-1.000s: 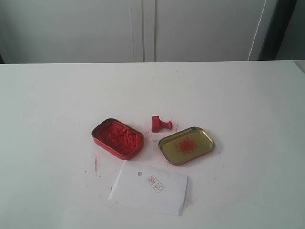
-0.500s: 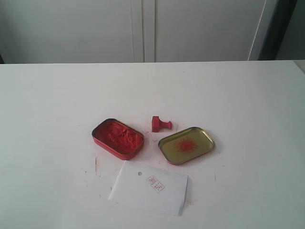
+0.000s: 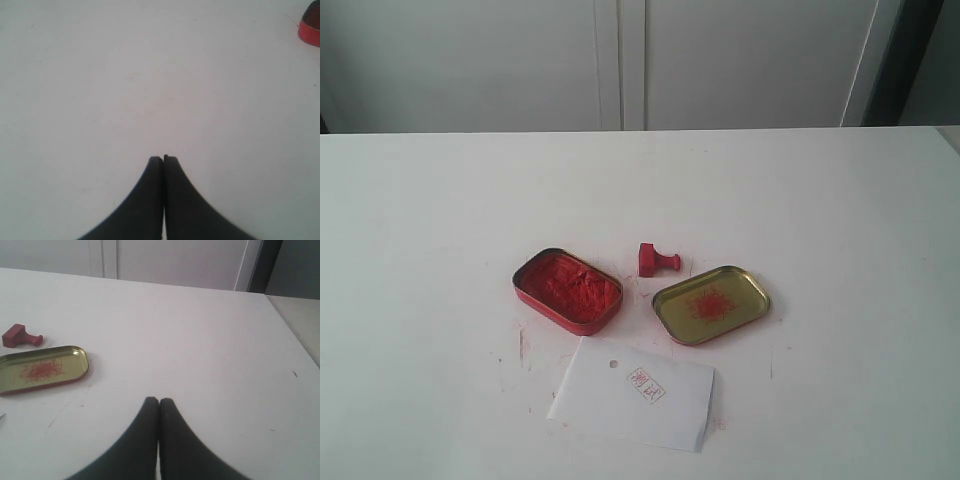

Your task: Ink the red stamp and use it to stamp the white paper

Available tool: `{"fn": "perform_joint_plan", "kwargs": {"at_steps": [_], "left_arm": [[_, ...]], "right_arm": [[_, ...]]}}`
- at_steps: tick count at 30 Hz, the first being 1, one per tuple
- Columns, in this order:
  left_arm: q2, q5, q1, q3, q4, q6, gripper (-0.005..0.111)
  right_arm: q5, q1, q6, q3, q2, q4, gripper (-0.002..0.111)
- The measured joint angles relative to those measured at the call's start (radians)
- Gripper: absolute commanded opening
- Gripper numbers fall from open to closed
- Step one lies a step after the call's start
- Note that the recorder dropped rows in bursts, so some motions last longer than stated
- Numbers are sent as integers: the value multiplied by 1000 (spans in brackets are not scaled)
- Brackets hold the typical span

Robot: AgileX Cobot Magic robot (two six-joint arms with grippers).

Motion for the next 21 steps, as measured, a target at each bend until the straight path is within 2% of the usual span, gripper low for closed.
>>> {"fn": "perform_joint_plan", "kwargs": {"at_steps": [21], "left_arm": [[0,0,0,0,0,0,0]], "right_arm": [[3,0,15,0,0,0,0]]}}
